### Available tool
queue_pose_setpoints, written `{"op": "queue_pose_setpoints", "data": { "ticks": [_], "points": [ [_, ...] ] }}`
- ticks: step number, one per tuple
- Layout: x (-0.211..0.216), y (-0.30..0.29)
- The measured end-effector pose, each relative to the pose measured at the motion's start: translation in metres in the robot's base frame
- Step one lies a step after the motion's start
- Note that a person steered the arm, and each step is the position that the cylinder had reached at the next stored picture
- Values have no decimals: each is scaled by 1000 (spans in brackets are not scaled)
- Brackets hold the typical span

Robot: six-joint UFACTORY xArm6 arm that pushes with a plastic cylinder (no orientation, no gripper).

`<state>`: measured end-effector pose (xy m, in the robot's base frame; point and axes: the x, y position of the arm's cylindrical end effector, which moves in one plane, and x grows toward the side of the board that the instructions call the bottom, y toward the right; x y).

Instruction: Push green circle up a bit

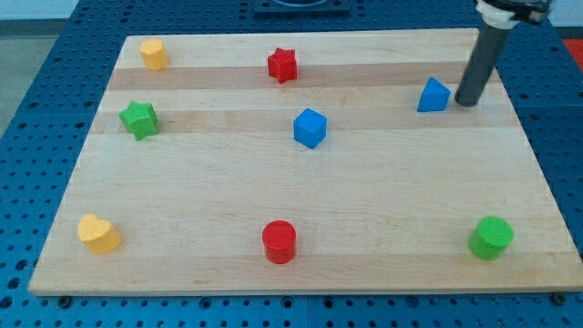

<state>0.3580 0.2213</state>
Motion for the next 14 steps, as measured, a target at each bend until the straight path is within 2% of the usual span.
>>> {"op": "queue_pose_setpoints", "data": {
  "ticks": [2, 3, 4, 5, 6, 7, 8, 9, 10, 11, 14],
  "points": [
    [0, -73],
    [0, -86],
    [40, -81],
    [129, -74],
    [187, -56],
    [187, -40],
    [179, 22],
    [178, 37],
    [231, 37],
    [257, 37],
    [246, -22]
  ]
}}
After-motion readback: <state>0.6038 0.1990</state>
